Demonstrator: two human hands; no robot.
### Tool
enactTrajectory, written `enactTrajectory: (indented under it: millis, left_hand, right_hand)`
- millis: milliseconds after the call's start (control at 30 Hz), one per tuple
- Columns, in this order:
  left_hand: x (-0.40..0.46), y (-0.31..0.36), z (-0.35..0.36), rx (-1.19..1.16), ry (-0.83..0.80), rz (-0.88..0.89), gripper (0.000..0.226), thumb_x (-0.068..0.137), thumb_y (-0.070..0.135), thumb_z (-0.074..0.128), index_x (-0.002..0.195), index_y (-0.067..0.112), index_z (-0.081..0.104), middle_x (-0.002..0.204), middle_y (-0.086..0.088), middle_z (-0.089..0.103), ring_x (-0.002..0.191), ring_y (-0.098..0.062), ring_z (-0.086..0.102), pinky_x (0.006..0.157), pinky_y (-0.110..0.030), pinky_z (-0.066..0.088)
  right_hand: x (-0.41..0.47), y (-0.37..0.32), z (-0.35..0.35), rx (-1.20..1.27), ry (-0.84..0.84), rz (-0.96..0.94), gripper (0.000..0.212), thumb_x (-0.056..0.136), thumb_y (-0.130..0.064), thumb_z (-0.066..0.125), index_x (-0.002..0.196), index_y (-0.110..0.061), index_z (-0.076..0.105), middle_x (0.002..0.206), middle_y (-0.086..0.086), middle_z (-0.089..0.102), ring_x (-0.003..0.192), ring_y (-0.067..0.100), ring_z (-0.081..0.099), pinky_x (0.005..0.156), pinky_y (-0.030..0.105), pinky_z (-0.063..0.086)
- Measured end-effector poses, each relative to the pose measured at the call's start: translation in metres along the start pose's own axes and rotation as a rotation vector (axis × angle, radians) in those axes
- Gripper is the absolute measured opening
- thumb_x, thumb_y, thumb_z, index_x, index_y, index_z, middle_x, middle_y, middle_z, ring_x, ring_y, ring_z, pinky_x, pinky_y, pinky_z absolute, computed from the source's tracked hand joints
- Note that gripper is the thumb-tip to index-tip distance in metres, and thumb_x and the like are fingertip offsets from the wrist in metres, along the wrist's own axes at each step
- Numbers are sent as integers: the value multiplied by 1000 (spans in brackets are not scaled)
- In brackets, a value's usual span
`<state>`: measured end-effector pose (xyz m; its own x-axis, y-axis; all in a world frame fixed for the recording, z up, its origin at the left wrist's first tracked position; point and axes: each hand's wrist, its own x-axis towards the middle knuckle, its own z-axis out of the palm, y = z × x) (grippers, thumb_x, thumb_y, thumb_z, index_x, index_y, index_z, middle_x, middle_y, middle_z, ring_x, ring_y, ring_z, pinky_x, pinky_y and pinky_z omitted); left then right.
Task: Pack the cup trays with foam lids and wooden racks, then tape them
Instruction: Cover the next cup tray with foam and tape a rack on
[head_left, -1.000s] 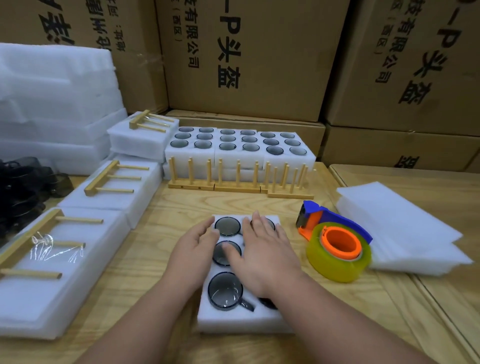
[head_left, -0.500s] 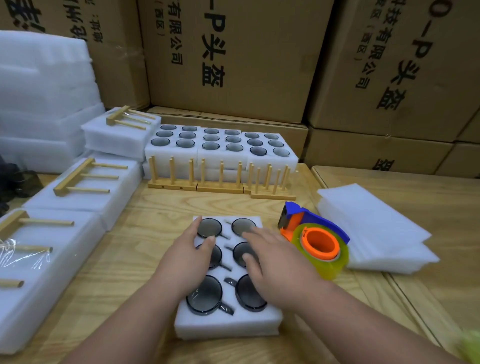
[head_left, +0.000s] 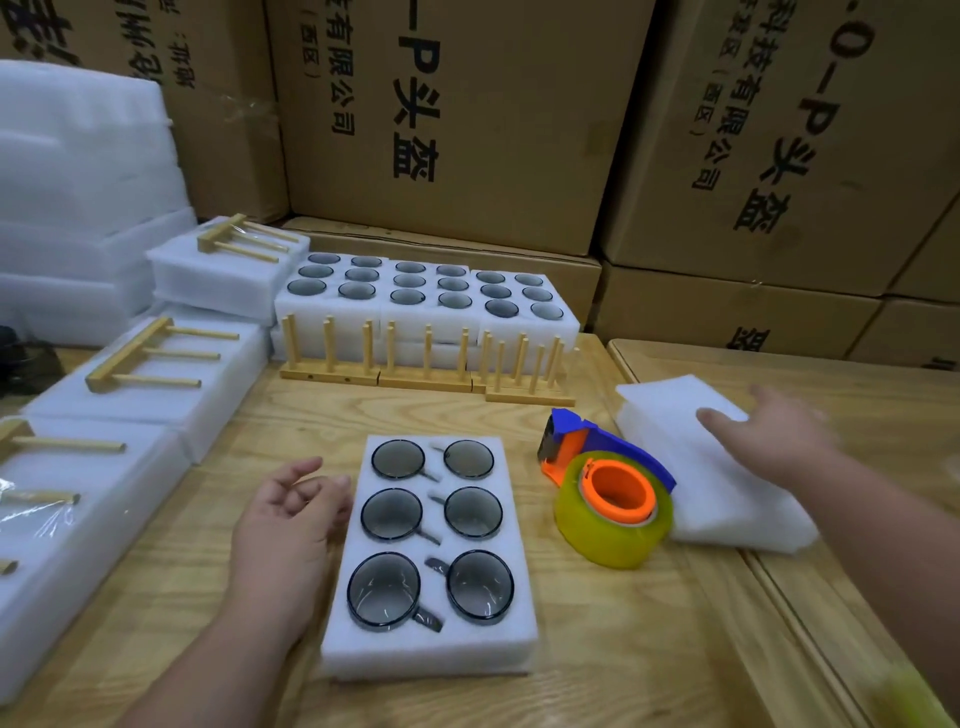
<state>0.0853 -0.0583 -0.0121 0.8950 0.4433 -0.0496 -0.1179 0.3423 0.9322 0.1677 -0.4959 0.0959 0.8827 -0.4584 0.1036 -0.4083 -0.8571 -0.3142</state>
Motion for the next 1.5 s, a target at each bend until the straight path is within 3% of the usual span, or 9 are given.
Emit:
enactTrajectory:
  millis: [233,367,533,700,867,1067,1300,1433,1500]
  left_hand:
    - [6,-2,-3,-11,-45,-22,26,92,9,72,113,21,63,82,-3,75,71,-17,72,70,-36,57]
    - [7,-3,-3,-25,-43,-22,21,94,6,68,111,19,64,86,-8,77,75,-15,74,63,-26,61]
    - [10,-6,-8,-26,-49,-29,14,99,9,63,107,20,65,91,-11,78,77,-16,75,65,-24,62]
    - [11,-8,-8,-3,-57,-37,15,101,8,58,106,20,64,94,-12,78,79,-18,75,66,-25,62]
    - [10,-8,-5,37,-49,-24,20,101,6,55,104,23,66,92,-9,78,76,-16,74,75,-38,55]
    - [9,-8,-5,37,-48,-23,19,98,7,60,103,24,67,94,-11,78,77,-21,73,80,-41,55]
    - [7,-6,-2,122,-63,-3,26,97,0,55,107,23,63,86,-6,78,64,-16,71,59,-31,55]
    - [3,-4,-2,176,-68,29,26,95,2,59,108,25,63,81,-1,76,63,-14,68,67,-36,53]
    - [2,-3,-1,177,-72,27,26,95,2,61,108,24,62,79,1,75,62,-13,68,66,-35,52]
  right_hand:
    - [20,38,0,57,-57,158,87,90,-67,55,153,-11,37,152,16,47,136,42,45,102,48,42]
    - [19,42,2,45,-106,187,75,89,-58,64,138,-2,50,132,20,59,106,38,57,78,39,43]
    - [13,40,1,67,-36,158,75,92,-47,67,149,-7,42,143,17,55,127,39,53,87,41,42]
    - [11,37,-12,151,77,153,60,90,-43,67,142,-18,52,128,11,65,119,38,59,103,49,43]
    - [14,17,-48,422,233,30,36,90,-24,67,124,-13,67,118,9,67,105,30,61,92,41,50]
    - [-2,-28,-90,648,304,-64,31,87,-31,68,117,-23,70,113,-4,63,104,20,58,85,34,45]
    - [-71,-98,-85,560,301,-433,15,87,-29,71,102,-32,69,87,-17,61,78,-1,56,64,21,40]
    - [-133,-138,-61,232,382,-780,19,90,-18,66,107,-24,71,101,-4,59,95,22,60,79,36,45]
    - [-167,-152,-44,86,409,-927,27,82,-8,68,105,-20,73,100,2,61,91,30,60,73,40,42]
